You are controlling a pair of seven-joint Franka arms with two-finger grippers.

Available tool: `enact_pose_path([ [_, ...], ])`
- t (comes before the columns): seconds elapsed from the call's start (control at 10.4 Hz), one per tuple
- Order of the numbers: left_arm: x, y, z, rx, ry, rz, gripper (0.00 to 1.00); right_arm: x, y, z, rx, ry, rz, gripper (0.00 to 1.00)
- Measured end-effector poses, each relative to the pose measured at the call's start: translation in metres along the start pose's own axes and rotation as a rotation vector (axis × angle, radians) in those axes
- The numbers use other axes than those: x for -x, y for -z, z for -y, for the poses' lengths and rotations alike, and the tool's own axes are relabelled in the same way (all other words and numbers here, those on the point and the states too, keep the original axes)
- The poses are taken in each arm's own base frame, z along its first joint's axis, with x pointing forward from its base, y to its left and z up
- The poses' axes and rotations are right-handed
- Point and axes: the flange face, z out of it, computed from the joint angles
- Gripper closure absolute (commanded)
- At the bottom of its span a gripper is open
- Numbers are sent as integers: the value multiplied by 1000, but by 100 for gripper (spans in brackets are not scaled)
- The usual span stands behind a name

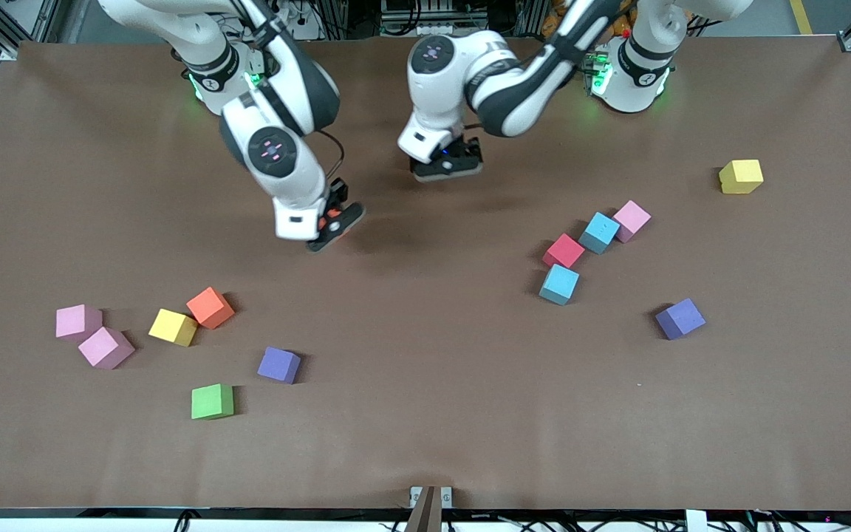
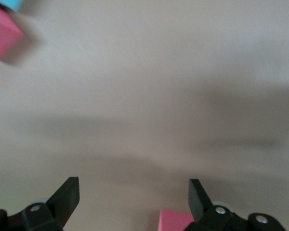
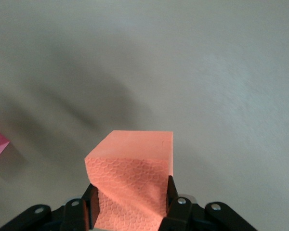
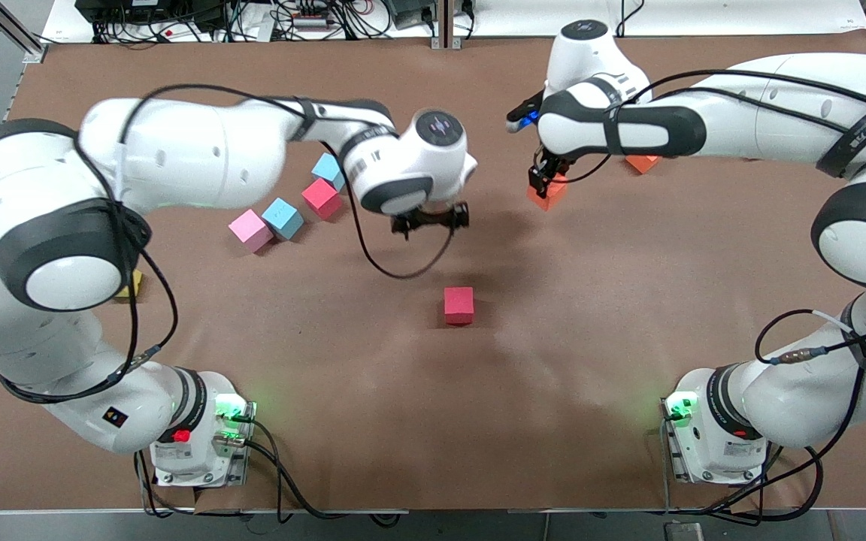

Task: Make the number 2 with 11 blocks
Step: 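Set the pink block down with the left gripper and release it, then place orange beside pink with the right gripper while the left gripper descends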

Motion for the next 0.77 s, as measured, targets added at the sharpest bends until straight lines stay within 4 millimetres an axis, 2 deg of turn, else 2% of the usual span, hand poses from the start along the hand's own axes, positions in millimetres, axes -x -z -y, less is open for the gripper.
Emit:
enact_pose_path([
  [0.19,-67,7,47,-18,27,-6,0,-3,-5,28,15,130,-18,80],
  [0.48,-156,1,135,-76,-111,9,0,8,-36,76,40,325,-42,81],
  [0.58,-179,-1,162,-87,-162,12,0,14,-48,99,47,376,-42,81],
  [0.77,-207,-7,195,-85,-272,2,0,29,-74,157,64,489,-48,84],
])
